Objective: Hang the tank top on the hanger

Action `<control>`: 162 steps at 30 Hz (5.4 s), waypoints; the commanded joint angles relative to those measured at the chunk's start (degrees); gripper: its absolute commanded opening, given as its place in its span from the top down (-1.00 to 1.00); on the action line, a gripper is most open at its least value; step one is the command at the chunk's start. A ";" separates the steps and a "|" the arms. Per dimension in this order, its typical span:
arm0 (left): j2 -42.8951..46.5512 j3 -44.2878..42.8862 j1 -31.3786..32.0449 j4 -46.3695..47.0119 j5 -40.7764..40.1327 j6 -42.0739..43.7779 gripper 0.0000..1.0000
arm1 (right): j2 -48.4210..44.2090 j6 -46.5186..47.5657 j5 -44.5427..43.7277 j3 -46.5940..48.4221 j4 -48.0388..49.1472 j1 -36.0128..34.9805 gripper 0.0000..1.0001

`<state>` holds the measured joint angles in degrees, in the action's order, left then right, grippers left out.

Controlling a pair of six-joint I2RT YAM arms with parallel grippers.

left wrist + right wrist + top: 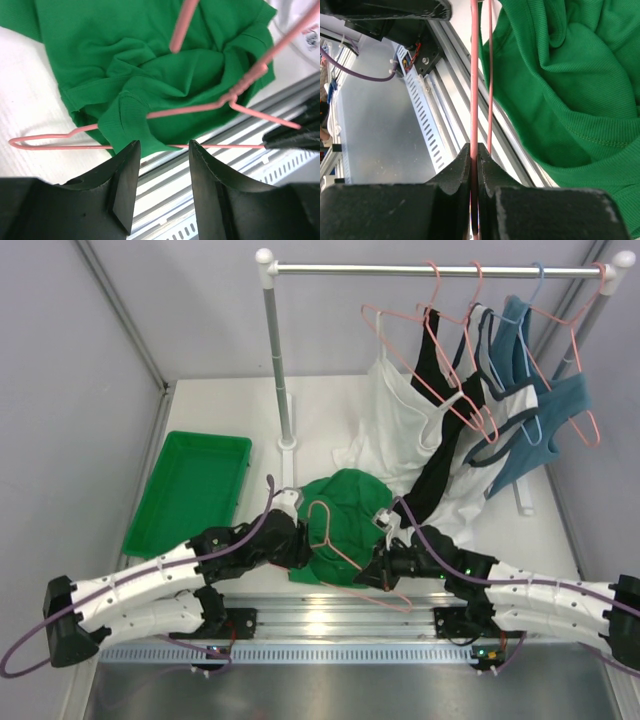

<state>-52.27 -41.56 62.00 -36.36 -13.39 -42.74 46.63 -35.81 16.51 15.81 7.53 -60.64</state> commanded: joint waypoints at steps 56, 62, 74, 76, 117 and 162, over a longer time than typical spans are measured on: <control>-6.00 4.91 3.57 27.04 -5.60 13.03 1.00 | 0.03 -6.73 -34.96 21.00 -35.80 -3.17 0.27; -7.23 4.21 3.74 27.39 -5.51 13.21 1.00 | 12.15 -6.55 -35.85 26.90 -41.45 -3.17 0.49; -7.32 4.29 4.27 27.66 -5.68 13.12 1.00 | 25.35 -5.15 -38.75 30.24 -41.20 -3.78 0.34; -7.32 4.30 4.18 27.66 -5.69 13.12 1.00 | 25.44 -5.23 -39.53 30.77 -41.28 -4.22 0.24; -5.39 4.65 4.45 26.87 -8.32 12.60 1.00 | 29.84 -8.83 -43.85 28.93 -46.81 -6.68 0.84; -6.88 2.63 4.54 26.25 -29.06 4.60 1.00 | 7.15 -14.11 -38.14 29.45 -56.67 -6.77 1.00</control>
<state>-58.78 -36.07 66.17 -13.54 -41.01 -38.83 53.36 -51.00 -23.20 41.56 -50.52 -66.61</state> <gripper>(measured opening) 0.050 0.009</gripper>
